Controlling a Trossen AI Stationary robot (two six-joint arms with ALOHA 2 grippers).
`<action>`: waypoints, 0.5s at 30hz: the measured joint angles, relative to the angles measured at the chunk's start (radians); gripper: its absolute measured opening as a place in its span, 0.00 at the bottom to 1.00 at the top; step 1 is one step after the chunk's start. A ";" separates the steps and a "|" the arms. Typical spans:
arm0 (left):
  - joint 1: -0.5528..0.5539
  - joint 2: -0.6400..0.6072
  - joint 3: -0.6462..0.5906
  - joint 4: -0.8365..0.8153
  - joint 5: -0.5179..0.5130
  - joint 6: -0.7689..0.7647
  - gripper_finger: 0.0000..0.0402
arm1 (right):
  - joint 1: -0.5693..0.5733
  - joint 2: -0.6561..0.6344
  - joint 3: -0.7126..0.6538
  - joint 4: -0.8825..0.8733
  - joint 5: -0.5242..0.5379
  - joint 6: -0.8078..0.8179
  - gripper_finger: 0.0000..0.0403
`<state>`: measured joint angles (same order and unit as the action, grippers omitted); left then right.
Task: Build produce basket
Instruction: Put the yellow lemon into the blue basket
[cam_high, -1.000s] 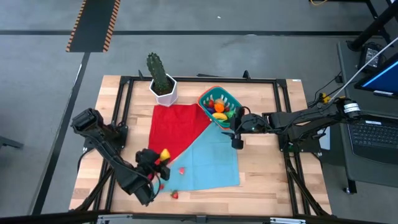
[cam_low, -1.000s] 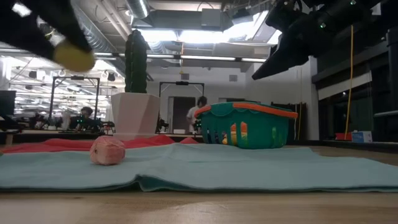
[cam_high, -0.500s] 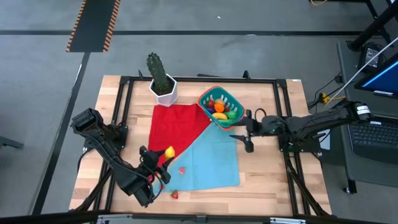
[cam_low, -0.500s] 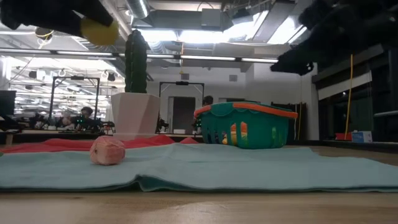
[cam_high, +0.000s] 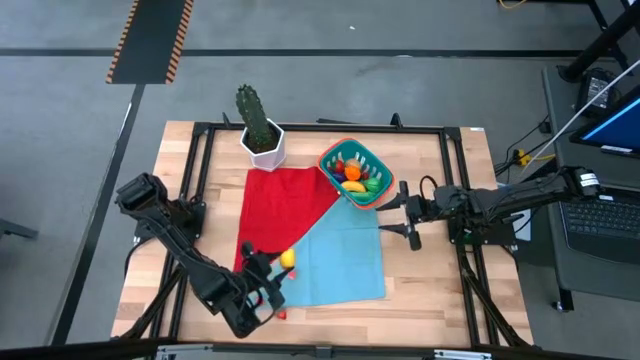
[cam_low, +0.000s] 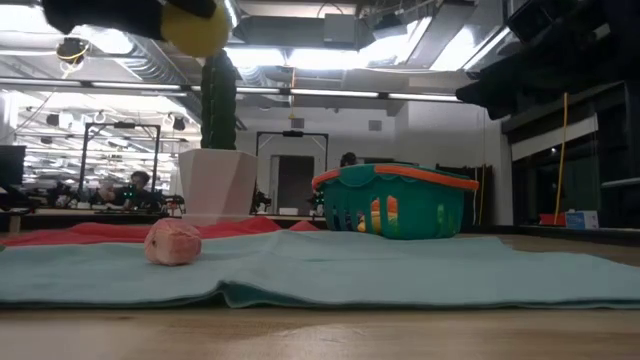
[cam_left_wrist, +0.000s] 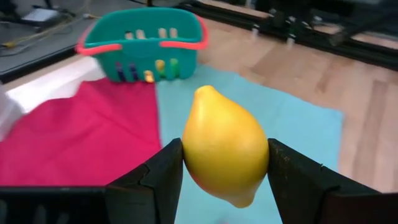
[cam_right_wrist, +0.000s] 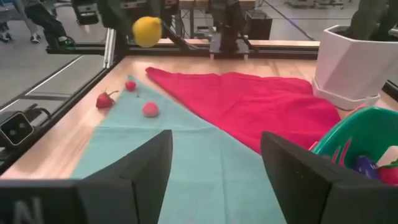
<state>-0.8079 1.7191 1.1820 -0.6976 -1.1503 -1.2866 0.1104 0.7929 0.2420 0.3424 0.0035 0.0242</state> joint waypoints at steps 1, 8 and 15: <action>0.008 0.000 0.000 0.039 0.013 0.050 0.48 | 0.000 0.000 0.000 0.000 -0.001 0.000 0.61; 0.073 0.000 0.000 0.201 0.073 0.337 0.48 | 0.000 0.000 0.000 -0.002 -0.057 0.019 0.61; 0.123 0.000 -0.013 0.318 0.118 0.467 0.48 | 0.032 0.001 0.000 -0.021 -0.085 0.027 0.61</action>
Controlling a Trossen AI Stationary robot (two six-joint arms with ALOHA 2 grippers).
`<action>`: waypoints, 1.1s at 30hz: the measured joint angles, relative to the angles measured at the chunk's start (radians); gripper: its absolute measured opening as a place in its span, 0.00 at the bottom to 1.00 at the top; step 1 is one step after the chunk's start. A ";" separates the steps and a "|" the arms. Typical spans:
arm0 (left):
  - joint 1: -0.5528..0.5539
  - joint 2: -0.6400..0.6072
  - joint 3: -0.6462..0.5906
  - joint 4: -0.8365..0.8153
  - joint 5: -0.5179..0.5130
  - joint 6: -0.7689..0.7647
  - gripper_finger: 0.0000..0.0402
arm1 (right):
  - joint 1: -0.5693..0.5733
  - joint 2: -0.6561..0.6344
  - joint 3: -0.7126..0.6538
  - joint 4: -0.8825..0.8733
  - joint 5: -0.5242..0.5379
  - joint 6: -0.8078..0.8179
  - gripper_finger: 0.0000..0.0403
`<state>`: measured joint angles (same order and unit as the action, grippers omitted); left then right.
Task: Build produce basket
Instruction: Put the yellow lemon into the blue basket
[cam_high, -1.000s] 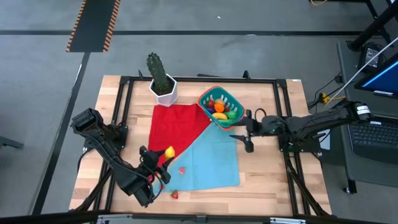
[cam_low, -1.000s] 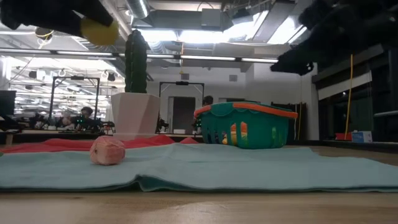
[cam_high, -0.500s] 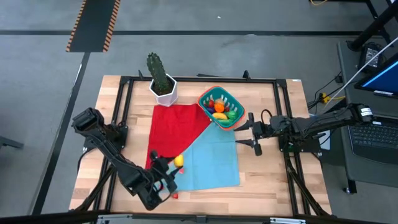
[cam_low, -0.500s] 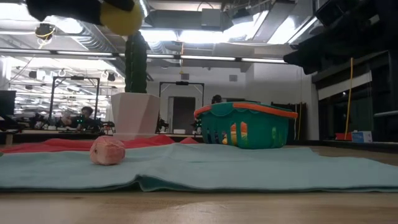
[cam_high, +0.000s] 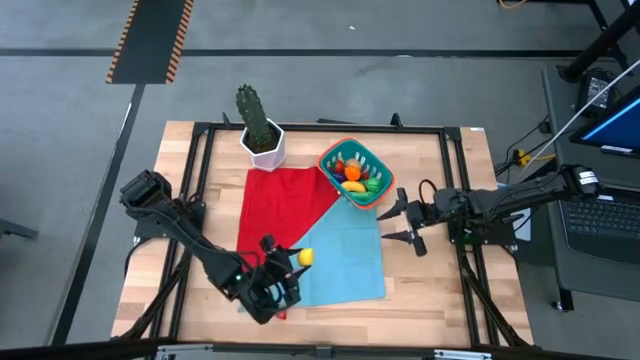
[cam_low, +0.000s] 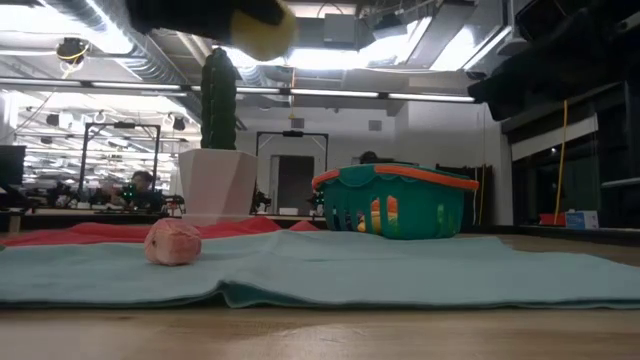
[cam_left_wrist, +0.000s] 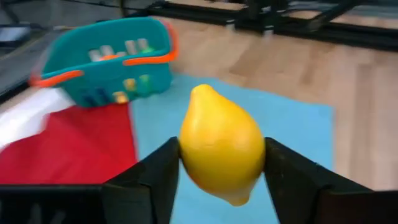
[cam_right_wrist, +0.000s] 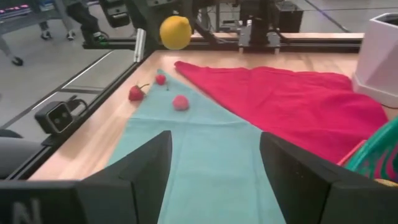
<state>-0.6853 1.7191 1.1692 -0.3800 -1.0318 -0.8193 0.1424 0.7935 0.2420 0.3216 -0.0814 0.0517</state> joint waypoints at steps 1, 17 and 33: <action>0.011 0.000 -0.015 0.059 0.015 0.045 0.48 | 0.007 0.000 0.000 -0.001 0.000 0.000 0.61; 0.181 0.001 -0.232 0.846 0.371 0.589 0.48 | 0.111 0.000 0.000 -0.001 0.001 0.033 0.61; 0.385 0.001 -0.370 1.025 0.606 0.648 0.48 | 0.120 0.000 0.001 0.005 0.120 0.018 0.61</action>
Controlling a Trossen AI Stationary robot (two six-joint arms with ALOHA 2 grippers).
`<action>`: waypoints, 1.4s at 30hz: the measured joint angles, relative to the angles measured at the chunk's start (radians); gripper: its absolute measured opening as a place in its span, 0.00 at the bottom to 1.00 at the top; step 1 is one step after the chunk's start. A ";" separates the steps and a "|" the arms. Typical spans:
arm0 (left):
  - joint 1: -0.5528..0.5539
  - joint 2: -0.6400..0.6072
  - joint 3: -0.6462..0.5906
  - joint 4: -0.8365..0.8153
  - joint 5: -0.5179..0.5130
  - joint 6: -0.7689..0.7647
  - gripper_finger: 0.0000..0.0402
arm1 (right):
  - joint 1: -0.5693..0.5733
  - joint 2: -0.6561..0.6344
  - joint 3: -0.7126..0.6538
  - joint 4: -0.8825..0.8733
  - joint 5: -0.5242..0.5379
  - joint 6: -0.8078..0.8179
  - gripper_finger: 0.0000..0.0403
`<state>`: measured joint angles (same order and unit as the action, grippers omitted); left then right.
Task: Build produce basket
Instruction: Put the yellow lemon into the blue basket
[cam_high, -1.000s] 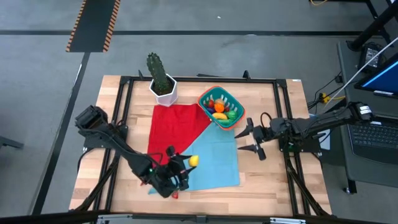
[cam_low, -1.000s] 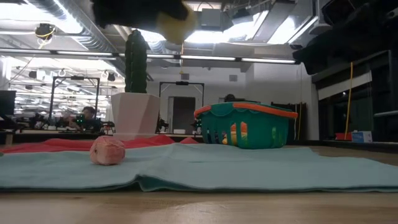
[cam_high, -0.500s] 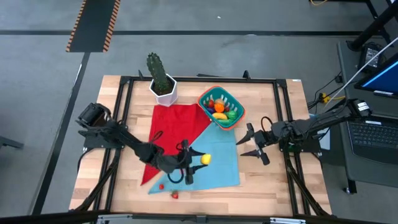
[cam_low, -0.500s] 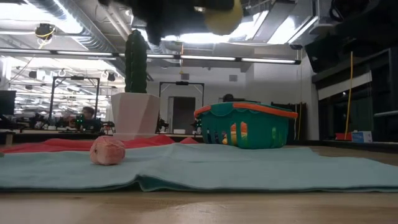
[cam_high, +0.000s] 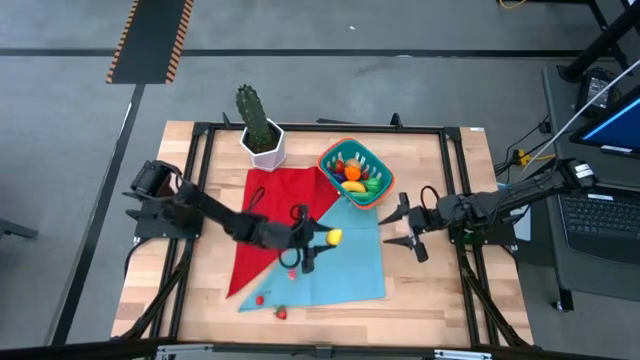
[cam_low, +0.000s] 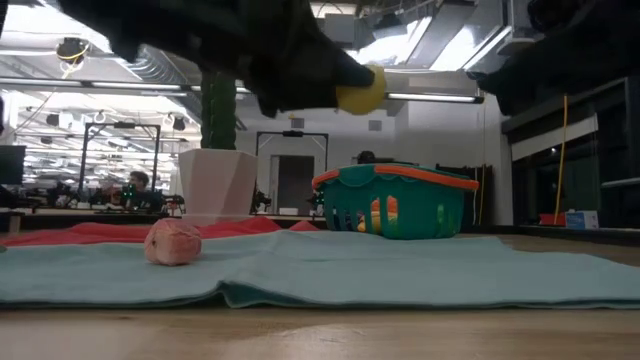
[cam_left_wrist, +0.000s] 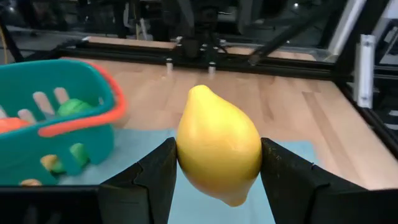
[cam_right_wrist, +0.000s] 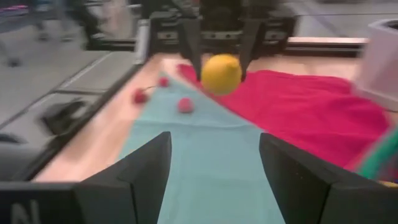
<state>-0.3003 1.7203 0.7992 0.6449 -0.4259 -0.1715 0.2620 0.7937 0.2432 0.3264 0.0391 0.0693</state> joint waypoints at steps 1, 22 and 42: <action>0.024 0.000 -0.001 0.001 0.017 0.000 0.48 | -0.004 0.000 0.000 0.000 0.032 -0.001 0.61; 0.449 0.000 -0.002 0.136 0.365 0.051 0.48 | -0.173 0.000 0.000 0.003 0.129 0.001 0.61; 0.519 0.013 0.235 -0.262 0.360 0.096 0.48 | -0.316 0.000 0.000 0.042 0.129 -0.050 0.61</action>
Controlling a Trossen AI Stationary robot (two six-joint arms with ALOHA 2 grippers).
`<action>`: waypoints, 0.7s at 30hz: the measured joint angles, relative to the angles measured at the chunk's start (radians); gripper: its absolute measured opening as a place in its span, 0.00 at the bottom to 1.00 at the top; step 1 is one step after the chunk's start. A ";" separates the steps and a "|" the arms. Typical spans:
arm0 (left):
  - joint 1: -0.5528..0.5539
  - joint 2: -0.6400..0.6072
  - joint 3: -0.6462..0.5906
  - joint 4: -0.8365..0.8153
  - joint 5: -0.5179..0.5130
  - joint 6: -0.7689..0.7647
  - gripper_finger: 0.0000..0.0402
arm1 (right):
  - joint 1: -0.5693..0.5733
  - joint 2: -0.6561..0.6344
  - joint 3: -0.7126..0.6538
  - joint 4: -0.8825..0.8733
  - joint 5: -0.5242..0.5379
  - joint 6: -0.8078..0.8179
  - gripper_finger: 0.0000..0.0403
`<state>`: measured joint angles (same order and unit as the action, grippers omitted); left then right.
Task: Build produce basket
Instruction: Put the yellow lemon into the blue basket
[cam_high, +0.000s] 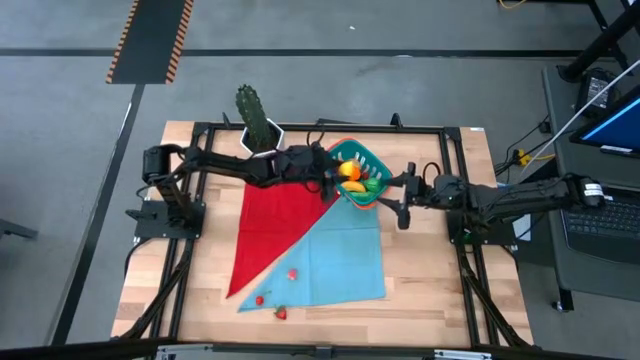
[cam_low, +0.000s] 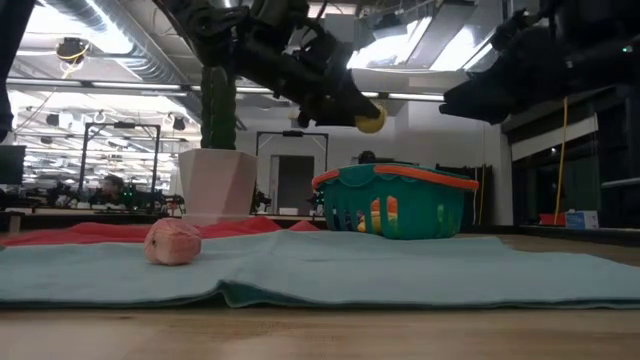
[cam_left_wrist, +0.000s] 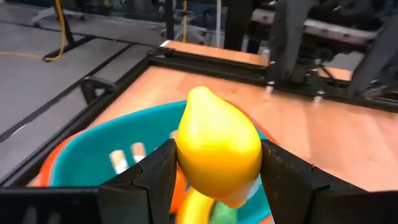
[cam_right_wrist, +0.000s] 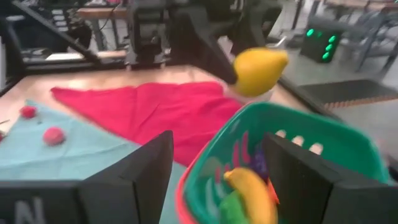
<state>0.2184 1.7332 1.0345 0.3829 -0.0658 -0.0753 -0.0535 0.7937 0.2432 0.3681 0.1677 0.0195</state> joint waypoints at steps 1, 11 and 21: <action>0.009 0.000 0.003 -0.008 0.000 0.000 0.48 | -0.010 0.000 0.000 0.012 0.000 -0.006 0.61; 0.081 0.029 0.109 -0.174 0.073 0.056 0.48 | -0.090 0.000 0.032 0.011 -0.004 -0.028 0.61; 0.130 0.132 0.278 -0.405 0.167 0.132 0.48 | -0.132 0.005 0.045 0.003 -0.042 -0.024 0.61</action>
<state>0.3479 1.8650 1.3121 -0.0220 0.1009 0.0564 -0.1858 0.7982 0.2878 0.3708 0.1259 -0.0045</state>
